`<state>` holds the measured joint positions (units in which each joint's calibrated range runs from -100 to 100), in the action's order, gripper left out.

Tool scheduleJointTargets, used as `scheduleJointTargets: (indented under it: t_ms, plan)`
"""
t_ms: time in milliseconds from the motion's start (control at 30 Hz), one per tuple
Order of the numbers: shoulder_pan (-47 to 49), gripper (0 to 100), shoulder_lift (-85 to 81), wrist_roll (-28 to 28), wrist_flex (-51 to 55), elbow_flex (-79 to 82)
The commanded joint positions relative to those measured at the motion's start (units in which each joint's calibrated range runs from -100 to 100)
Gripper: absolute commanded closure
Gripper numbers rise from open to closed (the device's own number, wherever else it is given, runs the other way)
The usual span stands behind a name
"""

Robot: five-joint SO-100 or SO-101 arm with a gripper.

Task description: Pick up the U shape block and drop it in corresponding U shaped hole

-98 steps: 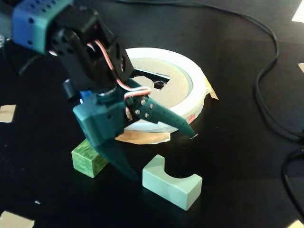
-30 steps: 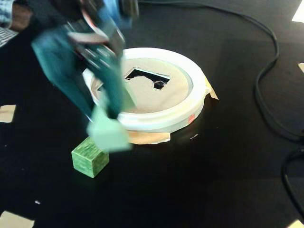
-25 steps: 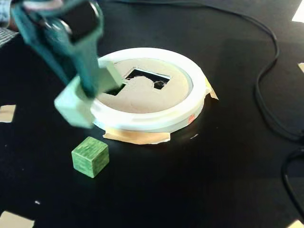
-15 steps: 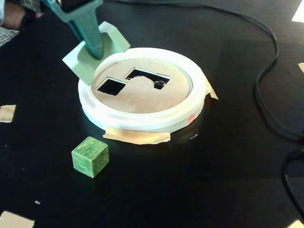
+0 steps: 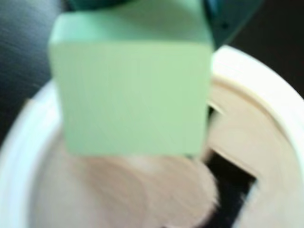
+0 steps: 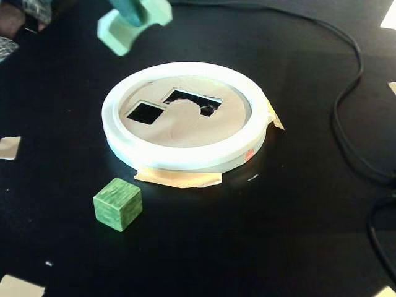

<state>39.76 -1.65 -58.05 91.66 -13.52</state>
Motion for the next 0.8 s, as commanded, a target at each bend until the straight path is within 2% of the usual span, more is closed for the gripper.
scheduleJointTargets:
  t_ms: [0, 200, 433, 767]
  plan:
    - [5.1, 92, 6.7, -7.3, -8.1, -4.6]
    - [6.3, 93, 14.7, -12.0, -9.6, -4.8]
    - [5.2, 92, 24.9, -12.2, -25.0, -4.8]
    - [3.2, 92, 35.1, -12.2, -24.7, -15.4]
